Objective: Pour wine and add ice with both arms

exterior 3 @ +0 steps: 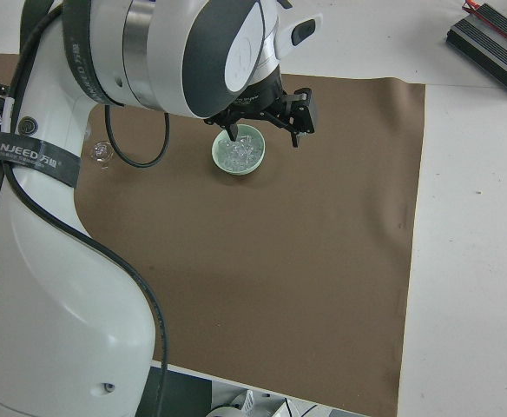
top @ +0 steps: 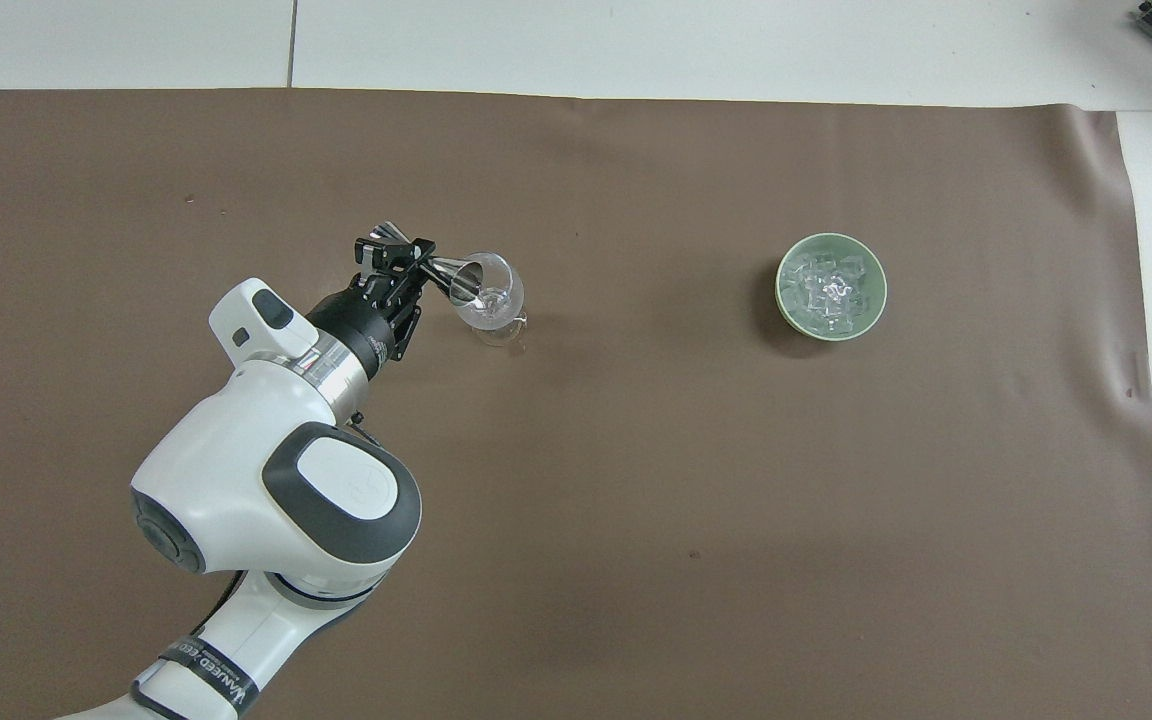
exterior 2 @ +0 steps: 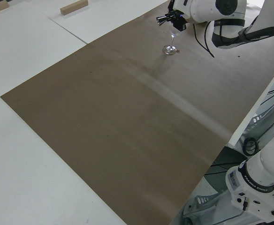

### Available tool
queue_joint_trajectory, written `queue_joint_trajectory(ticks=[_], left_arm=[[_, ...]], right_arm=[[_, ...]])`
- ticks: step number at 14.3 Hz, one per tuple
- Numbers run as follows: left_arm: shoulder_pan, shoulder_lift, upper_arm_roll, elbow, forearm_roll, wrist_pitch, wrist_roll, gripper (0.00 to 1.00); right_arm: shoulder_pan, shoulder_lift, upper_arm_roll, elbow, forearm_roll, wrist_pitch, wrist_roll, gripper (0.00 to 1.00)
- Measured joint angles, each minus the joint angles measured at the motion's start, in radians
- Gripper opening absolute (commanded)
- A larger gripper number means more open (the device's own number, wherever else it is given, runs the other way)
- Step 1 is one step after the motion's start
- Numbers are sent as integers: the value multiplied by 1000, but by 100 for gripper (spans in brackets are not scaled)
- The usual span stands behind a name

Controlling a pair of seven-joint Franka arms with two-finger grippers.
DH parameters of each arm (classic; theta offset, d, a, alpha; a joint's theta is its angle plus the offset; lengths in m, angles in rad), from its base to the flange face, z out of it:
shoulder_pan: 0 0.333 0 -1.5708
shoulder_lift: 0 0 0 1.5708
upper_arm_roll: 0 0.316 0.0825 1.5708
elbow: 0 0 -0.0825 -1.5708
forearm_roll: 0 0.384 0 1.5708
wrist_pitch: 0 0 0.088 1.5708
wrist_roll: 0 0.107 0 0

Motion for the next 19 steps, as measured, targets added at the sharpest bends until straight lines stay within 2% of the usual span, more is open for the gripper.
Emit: queue_joint_trajectory(ticks=[19], left_arm=[[-23, 21, 4, 33, 27, 73, 72, 0]], right_arm=[[0, 0, 0, 0, 0, 0, 0, 100]])
